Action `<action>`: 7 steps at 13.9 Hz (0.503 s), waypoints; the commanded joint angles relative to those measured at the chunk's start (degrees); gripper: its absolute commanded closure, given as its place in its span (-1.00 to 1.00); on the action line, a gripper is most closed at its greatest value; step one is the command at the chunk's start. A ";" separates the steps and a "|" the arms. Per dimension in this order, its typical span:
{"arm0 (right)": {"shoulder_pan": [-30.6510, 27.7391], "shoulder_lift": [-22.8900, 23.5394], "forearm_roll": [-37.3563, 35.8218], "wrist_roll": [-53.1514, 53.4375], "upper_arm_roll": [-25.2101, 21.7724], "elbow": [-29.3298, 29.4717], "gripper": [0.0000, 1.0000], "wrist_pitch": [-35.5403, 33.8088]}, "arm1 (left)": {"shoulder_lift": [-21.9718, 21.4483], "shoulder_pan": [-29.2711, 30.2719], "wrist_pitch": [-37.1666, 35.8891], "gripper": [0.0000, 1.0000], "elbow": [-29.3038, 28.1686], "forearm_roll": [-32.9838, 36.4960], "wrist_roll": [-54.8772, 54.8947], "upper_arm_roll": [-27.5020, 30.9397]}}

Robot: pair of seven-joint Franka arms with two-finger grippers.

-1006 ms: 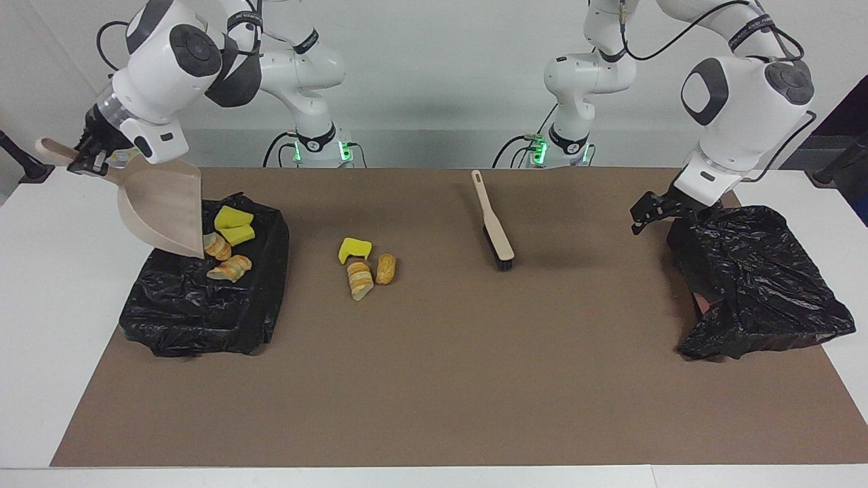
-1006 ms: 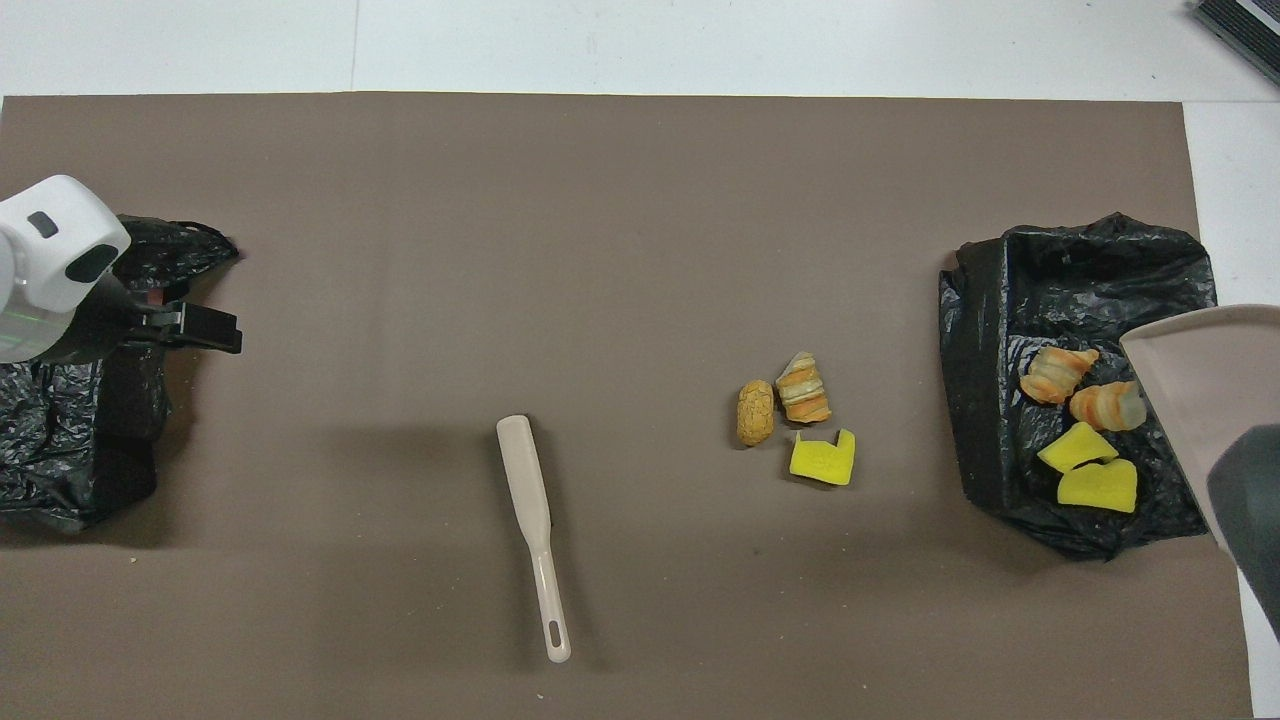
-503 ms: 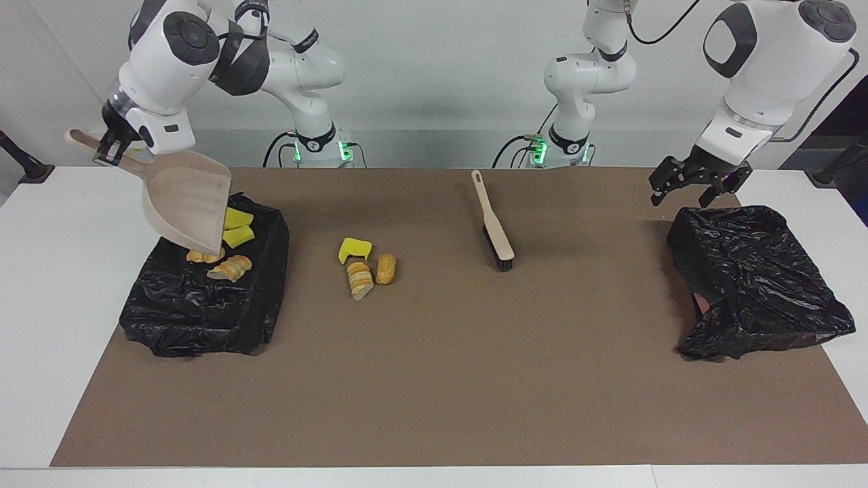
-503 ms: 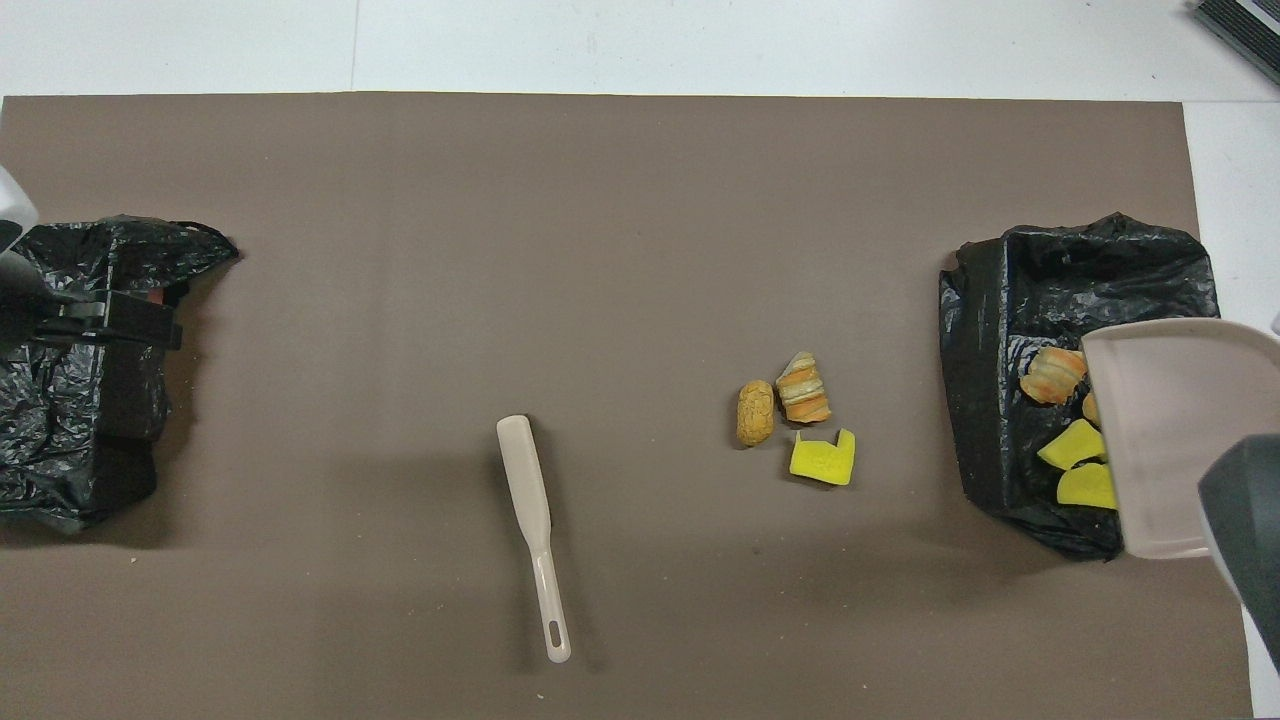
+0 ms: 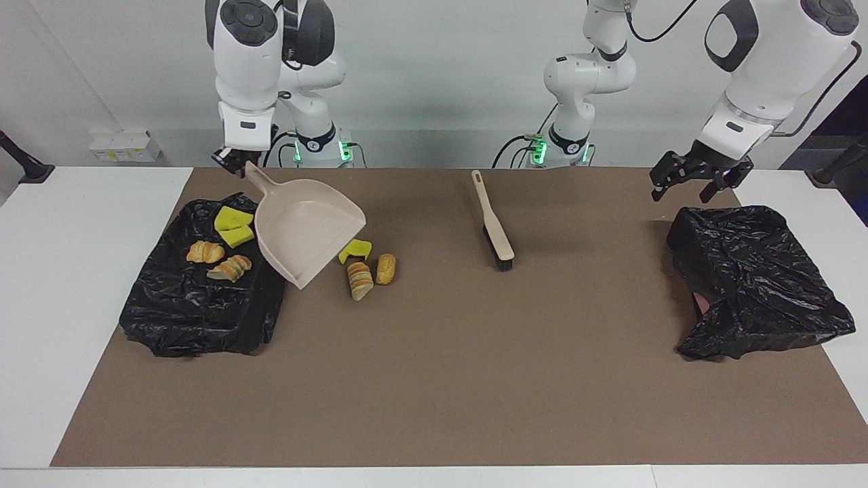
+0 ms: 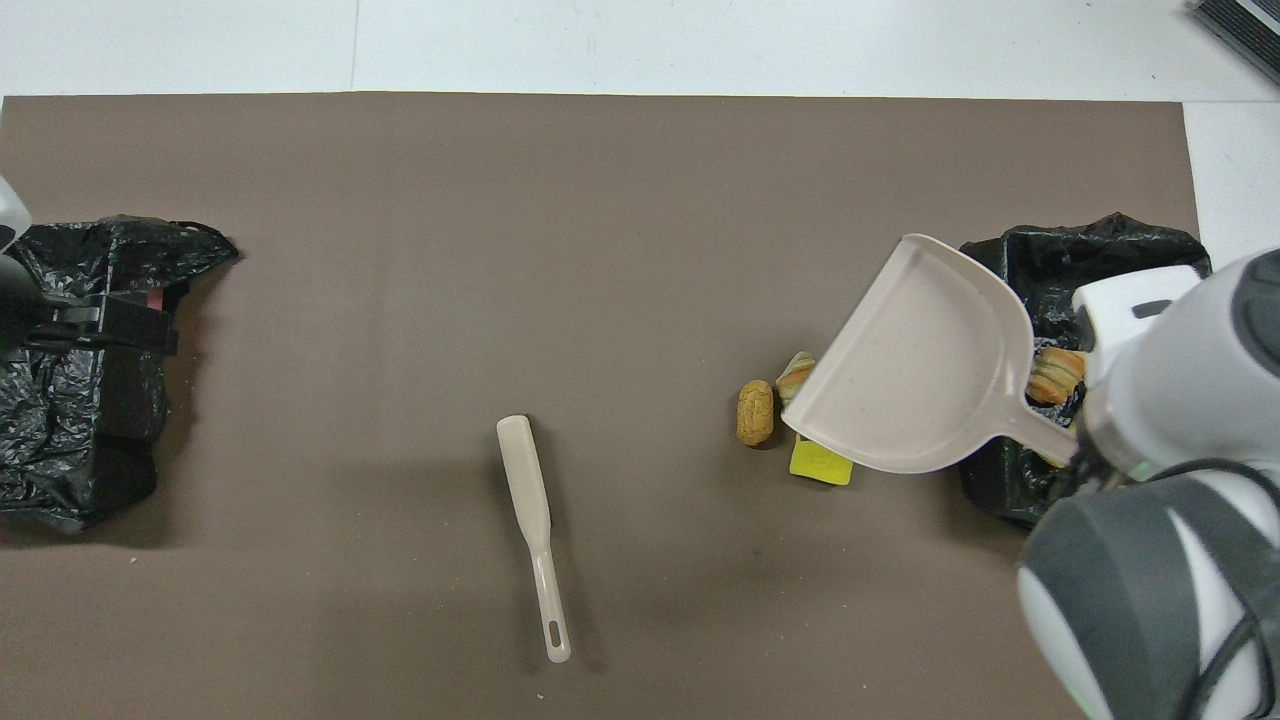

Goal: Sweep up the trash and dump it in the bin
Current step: 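Set the dustpan down at the table center and release it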

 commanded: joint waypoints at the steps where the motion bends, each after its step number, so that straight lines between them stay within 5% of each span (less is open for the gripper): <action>1: -0.47 2.50 7.82 27.46 9.55 0.34 1.00 4.14 | -0.14 0.26 -0.73 -1.00 0.52 1.17 0.18 -0.26; 5: -0.12 15.83 11.63 53.59 19.49 7.00 1.00 15.21 | -0.14 0.35 -0.74 -1.00 0.52 1.08 0.18 -0.26; 7: 0.66 25.57 10.76 62.83 22.23 16.64 1.00 17.52 | -0.14 0.26 -0.73 -1.00 0.52 1.08 0.18 -0.26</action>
